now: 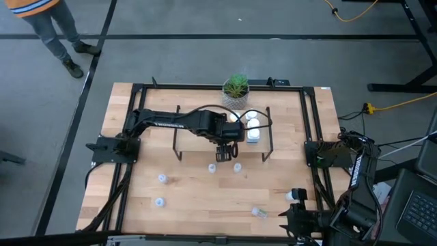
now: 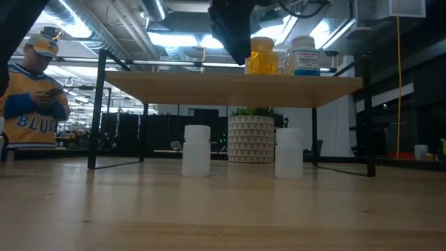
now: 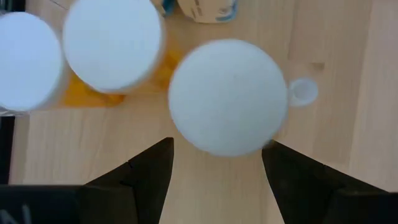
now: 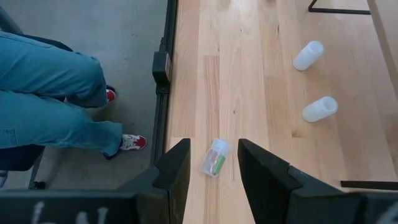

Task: Pick and place medicine bottles onto shelf by color
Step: Put the orange pill bottle on the shelf aligned with the other orange pill bottle, then adjust the orange pill bottles on the shelf

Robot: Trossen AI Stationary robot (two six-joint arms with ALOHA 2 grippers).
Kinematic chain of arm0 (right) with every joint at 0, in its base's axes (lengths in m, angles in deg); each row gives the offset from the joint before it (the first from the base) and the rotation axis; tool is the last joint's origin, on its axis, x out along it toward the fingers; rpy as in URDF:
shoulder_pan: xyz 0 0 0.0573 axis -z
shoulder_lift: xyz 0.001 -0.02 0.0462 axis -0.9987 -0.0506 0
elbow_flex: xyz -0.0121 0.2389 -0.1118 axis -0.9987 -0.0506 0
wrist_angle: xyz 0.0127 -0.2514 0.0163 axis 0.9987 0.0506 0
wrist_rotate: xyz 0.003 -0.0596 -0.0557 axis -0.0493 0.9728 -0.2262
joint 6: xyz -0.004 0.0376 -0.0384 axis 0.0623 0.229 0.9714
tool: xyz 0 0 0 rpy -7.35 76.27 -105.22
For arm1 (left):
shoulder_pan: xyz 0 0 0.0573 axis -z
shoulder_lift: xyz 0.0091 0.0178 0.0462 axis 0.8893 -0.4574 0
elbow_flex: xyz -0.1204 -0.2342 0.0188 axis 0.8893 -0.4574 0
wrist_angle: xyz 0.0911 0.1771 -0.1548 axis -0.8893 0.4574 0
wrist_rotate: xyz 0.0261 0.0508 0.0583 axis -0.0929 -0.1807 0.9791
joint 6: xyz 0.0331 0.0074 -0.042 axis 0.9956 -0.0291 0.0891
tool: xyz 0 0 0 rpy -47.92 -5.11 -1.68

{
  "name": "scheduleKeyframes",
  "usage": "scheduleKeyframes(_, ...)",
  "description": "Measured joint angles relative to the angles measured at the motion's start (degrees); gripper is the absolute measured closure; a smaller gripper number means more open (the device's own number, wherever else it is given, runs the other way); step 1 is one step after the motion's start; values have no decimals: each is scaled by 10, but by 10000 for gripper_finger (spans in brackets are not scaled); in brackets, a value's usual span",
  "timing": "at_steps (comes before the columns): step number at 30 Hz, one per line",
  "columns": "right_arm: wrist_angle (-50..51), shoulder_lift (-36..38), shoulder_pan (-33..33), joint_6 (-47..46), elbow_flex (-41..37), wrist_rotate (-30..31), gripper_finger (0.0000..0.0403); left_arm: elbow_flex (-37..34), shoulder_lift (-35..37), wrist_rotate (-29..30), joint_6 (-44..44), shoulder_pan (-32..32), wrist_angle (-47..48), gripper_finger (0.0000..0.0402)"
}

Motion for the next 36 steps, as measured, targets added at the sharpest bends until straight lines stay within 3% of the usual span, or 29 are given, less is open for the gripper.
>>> scheduleKeyframes(8,0,0,0,0,0,13,266,0,0,0,0,-14,-33,163)
scheduleKeyframes(18,0,0,-8,0,0,14,266,0,0,1,-2,-9,13,163)
scheduleKeyframes(24,0,0,-10,0,0,14,266,0,0,73,0,-11,14,163)
scheduleKeyframes(36,0,0,-10,-2,0,15,266,0,0,72,1,-15,-40,163)
